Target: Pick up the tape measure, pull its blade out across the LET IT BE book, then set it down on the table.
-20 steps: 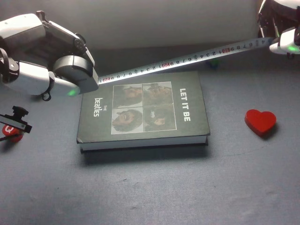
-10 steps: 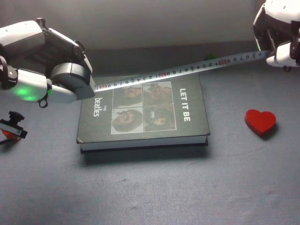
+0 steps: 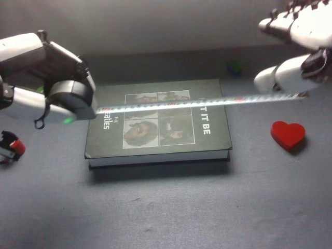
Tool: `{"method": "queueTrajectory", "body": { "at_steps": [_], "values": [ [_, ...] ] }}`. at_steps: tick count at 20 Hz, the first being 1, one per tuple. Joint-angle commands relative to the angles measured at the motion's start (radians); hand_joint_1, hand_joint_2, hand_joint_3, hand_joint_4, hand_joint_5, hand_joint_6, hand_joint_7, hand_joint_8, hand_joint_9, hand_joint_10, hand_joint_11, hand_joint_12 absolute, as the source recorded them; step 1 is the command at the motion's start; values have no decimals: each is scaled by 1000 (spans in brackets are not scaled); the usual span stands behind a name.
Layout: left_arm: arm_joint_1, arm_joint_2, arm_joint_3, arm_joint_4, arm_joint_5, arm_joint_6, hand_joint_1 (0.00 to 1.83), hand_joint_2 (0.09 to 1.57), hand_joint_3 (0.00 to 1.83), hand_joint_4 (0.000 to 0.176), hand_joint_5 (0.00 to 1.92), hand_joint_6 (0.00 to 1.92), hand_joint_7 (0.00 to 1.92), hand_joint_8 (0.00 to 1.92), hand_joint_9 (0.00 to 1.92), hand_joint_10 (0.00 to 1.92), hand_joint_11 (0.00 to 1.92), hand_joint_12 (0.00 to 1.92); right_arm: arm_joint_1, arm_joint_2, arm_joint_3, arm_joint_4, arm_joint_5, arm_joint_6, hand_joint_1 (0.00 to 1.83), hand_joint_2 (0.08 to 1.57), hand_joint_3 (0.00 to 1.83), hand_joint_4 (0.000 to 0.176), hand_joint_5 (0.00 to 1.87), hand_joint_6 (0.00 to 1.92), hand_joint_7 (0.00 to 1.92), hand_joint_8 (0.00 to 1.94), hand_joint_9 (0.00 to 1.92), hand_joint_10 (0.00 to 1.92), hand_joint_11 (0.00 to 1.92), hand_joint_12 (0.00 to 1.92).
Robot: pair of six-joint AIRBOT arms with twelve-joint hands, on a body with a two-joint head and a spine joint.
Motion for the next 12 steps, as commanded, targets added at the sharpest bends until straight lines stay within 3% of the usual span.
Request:
{"method": "queueTrajectory", "body": {
  "at_steps": [1, 6, 12],
  "values": [
    [-3, 8, 10, -25, -123, -8, 1379, 1100, 0, 0, 997, 827, 991, 915, 937, 1257, 838, 1206, 6, 7, -20, -79, 9, 1, 75, 1098, 0, 74, 0, 0, 0, 0, 0, 0, 0, 181],
    [48, -3, 52, -15, -128, -12, 1378, 1104, 1, 0, 991, 846, 970, 938, 935, 1261, 828, 1208, 5, 8, -149, -264, -48, 133, 62, 1067, 0, 75, 0, 0, 0, 0, 0, 0, 0, 71],
    [121, -19, 102, -34, -135, -40, 1378, 1104, 0, 0, 977, 851, 989, 927, 931, 1268, 836, 1212, -5, 9, -291, -349, -111, 248, 68, 1037, 0, 80, 0, 0, 0, 0, 0, 0, 0, 0]
  ]
}}
